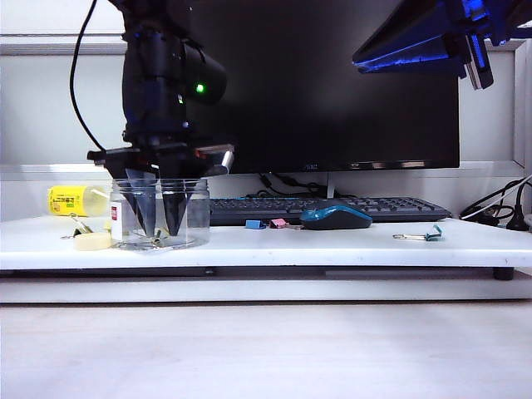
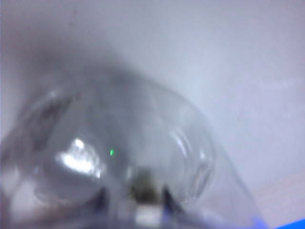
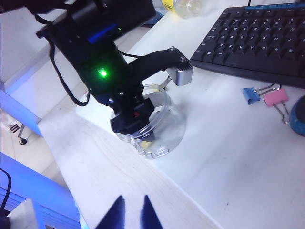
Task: Take the clips out of the round transparent plastic box and place them on the table.
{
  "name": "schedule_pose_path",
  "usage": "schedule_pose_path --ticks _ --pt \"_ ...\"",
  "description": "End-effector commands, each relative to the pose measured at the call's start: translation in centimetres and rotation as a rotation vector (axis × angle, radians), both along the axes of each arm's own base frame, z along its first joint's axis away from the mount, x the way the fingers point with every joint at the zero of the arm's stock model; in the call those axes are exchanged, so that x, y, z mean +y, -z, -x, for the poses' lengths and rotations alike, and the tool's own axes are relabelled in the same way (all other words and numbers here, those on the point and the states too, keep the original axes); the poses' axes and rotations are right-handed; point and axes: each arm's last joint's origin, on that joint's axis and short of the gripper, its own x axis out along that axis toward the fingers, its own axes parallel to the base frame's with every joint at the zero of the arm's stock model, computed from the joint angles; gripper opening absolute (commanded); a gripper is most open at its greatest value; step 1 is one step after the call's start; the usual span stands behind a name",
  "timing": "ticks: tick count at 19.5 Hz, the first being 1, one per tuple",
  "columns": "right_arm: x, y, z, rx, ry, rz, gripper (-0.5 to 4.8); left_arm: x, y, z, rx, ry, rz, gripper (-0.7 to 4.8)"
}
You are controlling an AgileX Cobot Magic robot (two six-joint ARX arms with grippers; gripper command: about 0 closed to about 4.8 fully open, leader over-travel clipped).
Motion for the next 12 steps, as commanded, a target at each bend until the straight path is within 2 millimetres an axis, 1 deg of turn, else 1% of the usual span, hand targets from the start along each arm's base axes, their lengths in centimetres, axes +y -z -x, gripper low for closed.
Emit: schedule_pose_path --ticks 1,3,5,6,11,12 --pt "0.03 -0.22 -0.03 -0.019 -0.001 -0.003 0.53 -0.28 0.72 -0.27 0.007 -0.01 -0.006 1.53" --pt "0.03 -0.23 -0.03 -0.021 -0.001 -0.003 0.53 -0.4 1.24 -0.45 0.013 -0.007 -0.01 1.5" --pt "0.01 -0.22 -0.06 -0.024 0.008 0.002 0.53 -0.54 1.43 -0.71 -0.004 -0.006 0.0 0.68" --pt "0.0 -0.22 -0.07 -0.025 0.012 0.003 0.53 -0.7 1.41 -0.84 -0.02 -0.004 0.013 0.57" --pt "-0.02 -0.2 -0.1 -0.038 0.023 0.016 0.53 -0.82 1.39 -1.1 -0.046 0.0 0.027 0.57" --pt "-0.03 -0.2 -0.12 -0.04 0.029 0.018 0.53 -0.81 1.33 -1.07 -0.046 0.024 0.026 0.63"
